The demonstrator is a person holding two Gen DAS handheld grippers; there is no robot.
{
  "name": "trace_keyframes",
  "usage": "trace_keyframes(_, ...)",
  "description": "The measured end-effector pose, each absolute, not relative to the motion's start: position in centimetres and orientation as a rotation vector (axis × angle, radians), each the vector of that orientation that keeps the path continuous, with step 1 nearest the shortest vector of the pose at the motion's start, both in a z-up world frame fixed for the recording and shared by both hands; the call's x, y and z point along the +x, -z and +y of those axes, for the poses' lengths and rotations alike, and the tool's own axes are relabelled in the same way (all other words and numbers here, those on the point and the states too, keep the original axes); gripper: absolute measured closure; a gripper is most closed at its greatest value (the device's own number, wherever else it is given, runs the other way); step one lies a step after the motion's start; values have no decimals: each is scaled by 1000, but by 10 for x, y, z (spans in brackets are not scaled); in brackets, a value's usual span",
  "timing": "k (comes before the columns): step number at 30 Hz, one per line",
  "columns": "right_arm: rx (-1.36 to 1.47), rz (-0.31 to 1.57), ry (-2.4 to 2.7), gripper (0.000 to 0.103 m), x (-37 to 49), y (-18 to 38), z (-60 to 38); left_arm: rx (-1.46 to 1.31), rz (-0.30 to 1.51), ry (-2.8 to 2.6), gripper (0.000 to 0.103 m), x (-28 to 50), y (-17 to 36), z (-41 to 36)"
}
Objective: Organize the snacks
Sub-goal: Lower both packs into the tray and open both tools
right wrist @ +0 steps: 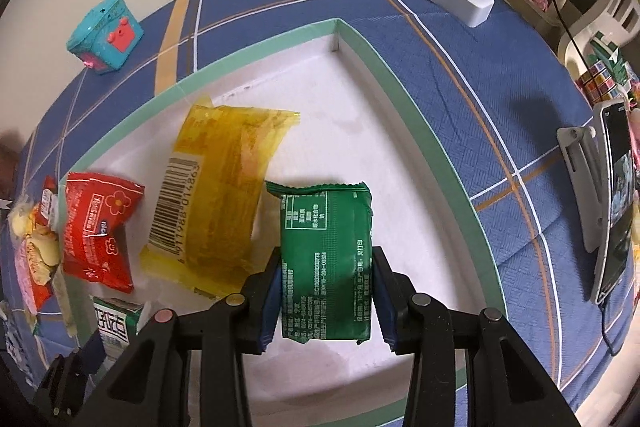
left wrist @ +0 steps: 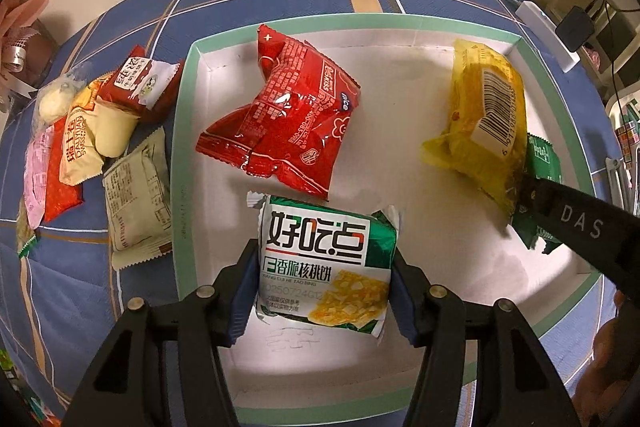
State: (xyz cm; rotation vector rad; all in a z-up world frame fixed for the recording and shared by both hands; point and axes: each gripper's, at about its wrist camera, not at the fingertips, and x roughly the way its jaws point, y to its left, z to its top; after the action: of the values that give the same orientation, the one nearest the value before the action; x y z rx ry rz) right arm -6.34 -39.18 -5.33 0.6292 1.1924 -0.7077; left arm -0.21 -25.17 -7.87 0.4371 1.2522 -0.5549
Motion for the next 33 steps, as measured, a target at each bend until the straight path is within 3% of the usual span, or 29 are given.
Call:
trace_keyframes(5,612,1194,715,54,-58,57,-385,437,1262,550,34,0,80,-250)
trace_keyframes(8,622,1186,699,43,-55,58,-382,436,1264,547,31,1,83,-250)
trace_keyframes(10,613,1195,699,37,-50,60,-378,436,1271,545,19,2,85,-250)
trace_keyframes(14,615,1207,705,24,-47,63,-375,439,1272,547,17,1,87,-251)
trace_keyframes(16,624,1210,706,20,-45,65,-375,438,1265,546,9,1,87,-251)
trace_keyframes(20,635,1212,712,10,-46,67,-377,437,1247,539,7,1,82,-252)
trace_keyframes(22,636,1212,715,1,-46,68,-377,439,1235,531,0,1,80,-251)
trace_keyframes(33,632,1212,753,0,-62,65,-399,427,1212,501,0,10,71,-247)
